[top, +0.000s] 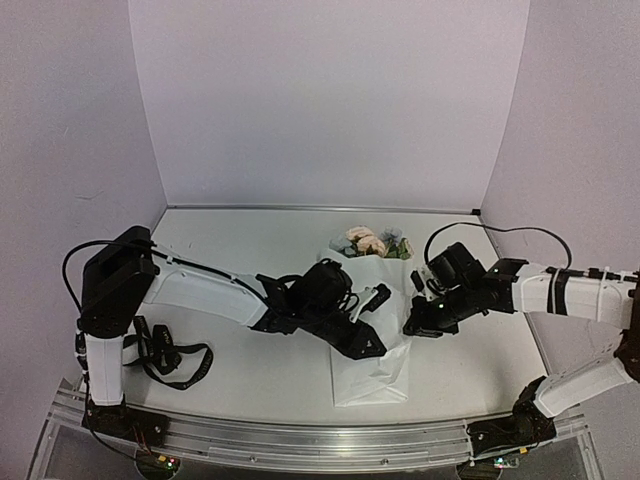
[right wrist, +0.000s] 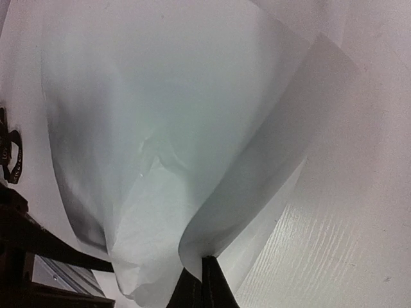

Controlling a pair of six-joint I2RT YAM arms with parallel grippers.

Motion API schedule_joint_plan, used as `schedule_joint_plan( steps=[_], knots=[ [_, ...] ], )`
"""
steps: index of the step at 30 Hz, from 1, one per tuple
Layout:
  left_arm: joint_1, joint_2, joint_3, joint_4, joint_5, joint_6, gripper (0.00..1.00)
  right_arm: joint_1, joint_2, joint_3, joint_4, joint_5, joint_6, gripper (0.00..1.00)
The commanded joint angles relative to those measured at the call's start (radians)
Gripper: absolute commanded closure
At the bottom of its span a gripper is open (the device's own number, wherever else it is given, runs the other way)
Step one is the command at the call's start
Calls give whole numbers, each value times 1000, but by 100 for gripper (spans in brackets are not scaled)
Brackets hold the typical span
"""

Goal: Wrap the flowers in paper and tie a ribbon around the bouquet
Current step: Press the fold line of the folded bouquet.

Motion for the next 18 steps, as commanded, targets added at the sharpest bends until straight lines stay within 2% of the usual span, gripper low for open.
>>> schedule_joint_plan(
  steps=[1,4,6,9,15,18],
  knots=[
    [-1,43,67,-33,3,20,76,3,-35,20,-48,19,-35,97],
    [0,71,86,-33,-12,12,76,3,-45,30,-86,10,-29,87],
    [1,88,96,-28,-17,7,76,2,-55,36,-118,-10,-20,75],
    [4,105,101,-15,-21,-1,77,2,-74,33,-150,-41,-8,62],
    [16,124,101,11,-28,-14,76,-8,-90,6,-169,-22,-11,43],
    [24,138,113,12,-27,-23,77,-31,-78,16,-163,-57,10,40]
  ],
)
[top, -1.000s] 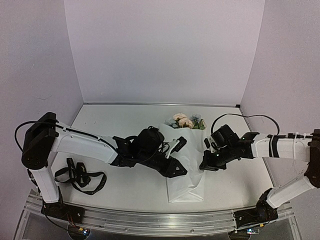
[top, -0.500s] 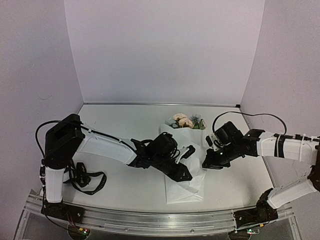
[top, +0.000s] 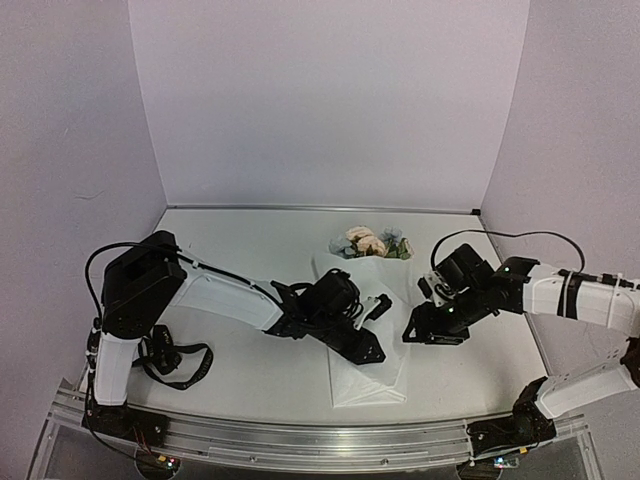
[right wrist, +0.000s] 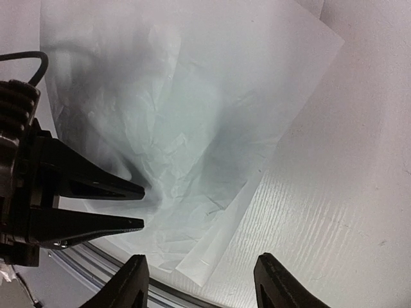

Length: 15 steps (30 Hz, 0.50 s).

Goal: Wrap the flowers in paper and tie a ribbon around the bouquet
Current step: Press the fold line of the folded bouquet.

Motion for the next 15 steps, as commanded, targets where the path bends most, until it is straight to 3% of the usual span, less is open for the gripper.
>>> schedule_joint_plan(
  steps=[1,7,15],
  knots=[
    [19,19,51,37,-12,-15,77,-26,-2,23,-15,-42,23,41],
    [22,-74,17,49,-20,-10,74,-13,27,17,74,-154,112,54],
    [26,-228,-80,54,-29,-10,69,71,56,10,101,-168,125,58]
  ],
)
